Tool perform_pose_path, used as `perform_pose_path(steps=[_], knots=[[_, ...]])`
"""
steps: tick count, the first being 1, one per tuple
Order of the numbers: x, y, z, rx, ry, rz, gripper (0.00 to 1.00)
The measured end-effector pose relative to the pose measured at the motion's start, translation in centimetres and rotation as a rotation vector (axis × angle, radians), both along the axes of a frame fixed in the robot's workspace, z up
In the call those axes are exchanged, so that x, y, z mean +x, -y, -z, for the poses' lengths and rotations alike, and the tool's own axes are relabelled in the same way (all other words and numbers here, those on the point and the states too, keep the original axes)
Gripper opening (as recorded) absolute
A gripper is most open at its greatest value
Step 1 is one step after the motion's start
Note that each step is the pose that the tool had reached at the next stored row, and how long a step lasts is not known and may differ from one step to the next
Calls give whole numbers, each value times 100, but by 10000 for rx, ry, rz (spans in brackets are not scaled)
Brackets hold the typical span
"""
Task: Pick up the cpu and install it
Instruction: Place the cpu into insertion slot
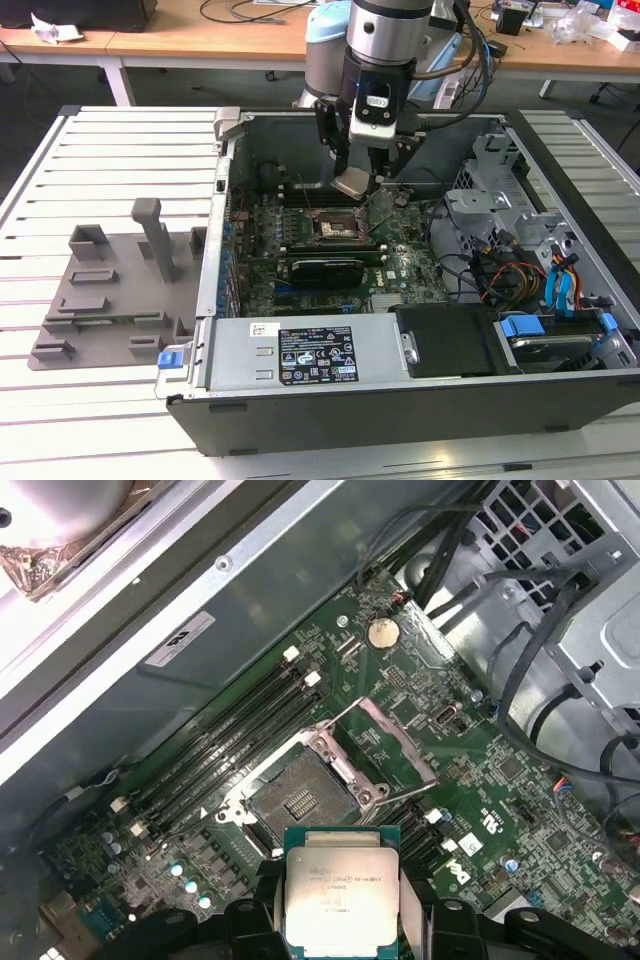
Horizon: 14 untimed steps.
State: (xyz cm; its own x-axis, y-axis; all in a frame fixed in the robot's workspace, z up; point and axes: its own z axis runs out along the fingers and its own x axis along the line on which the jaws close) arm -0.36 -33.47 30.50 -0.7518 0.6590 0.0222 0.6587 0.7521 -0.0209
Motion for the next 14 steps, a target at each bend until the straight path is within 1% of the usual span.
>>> perform_pose_path(steps=[7, 14], knots=[[0, 0, 1, 1, 0, 728, 55], [0, 0, 1, 1, 0, 1245, 55]])
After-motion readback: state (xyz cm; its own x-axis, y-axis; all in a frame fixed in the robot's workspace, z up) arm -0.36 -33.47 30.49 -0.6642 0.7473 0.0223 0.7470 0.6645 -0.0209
